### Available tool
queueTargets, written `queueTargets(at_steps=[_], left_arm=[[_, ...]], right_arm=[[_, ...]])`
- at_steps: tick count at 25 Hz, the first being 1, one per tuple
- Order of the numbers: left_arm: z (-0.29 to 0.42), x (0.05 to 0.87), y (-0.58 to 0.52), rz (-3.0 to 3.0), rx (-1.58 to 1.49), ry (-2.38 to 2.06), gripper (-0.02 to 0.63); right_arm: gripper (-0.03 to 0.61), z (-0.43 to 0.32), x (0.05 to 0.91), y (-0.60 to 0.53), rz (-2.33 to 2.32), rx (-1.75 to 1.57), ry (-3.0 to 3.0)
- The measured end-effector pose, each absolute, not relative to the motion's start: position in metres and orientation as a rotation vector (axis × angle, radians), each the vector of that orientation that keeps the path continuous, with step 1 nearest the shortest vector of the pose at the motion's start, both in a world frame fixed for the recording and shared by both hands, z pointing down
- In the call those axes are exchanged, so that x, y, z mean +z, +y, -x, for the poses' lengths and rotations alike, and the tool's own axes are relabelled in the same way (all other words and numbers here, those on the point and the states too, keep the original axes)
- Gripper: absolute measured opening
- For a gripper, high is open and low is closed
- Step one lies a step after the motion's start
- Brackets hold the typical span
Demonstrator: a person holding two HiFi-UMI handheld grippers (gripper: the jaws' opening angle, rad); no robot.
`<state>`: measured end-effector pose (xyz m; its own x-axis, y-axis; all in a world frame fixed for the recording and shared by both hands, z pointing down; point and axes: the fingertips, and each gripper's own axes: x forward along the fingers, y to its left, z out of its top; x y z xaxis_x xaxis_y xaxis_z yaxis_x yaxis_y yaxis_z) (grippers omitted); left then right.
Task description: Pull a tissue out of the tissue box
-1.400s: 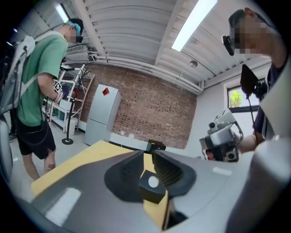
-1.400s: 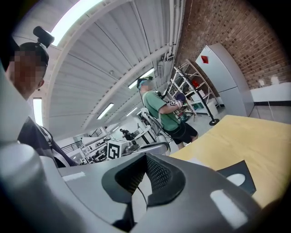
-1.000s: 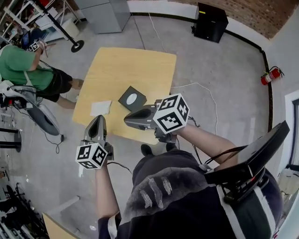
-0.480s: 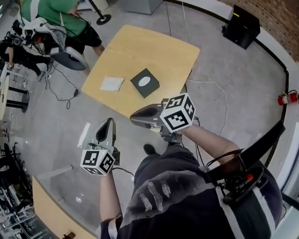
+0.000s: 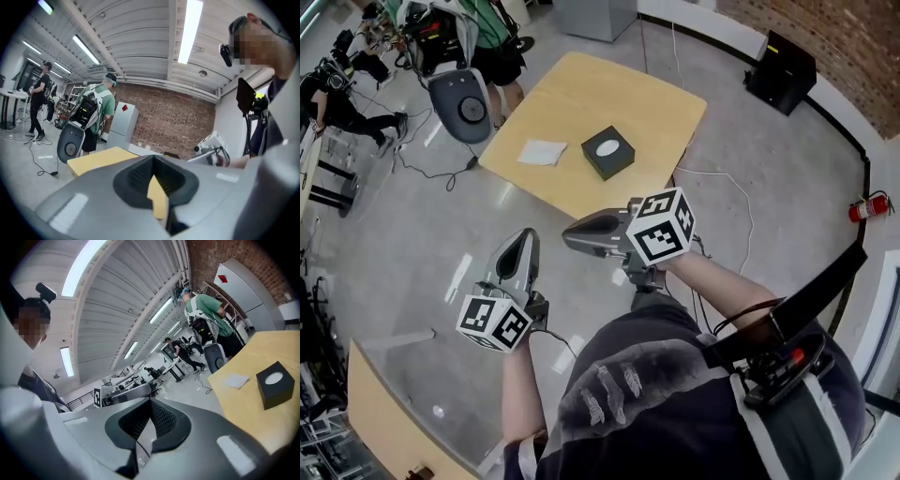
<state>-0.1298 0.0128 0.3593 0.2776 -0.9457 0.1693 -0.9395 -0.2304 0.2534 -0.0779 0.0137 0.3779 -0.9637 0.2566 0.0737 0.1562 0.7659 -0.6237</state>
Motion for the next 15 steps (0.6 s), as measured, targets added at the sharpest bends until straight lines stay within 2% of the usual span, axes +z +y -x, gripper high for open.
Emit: queueTargets(at_steps=[8,15], left_arm=[[0.168,0.364,0.104,-2.229,-0.125,-1.705,0.003],[0.157,0.384,0.155,-2.286,-0.124,-1.581,0.003]], right_arm=[[-0.003,0.123,0.373,0.112,0.351,0.847,-2.787],[-0.003,0.137,0.38,0.167,0.296,0.856,-2.781]])
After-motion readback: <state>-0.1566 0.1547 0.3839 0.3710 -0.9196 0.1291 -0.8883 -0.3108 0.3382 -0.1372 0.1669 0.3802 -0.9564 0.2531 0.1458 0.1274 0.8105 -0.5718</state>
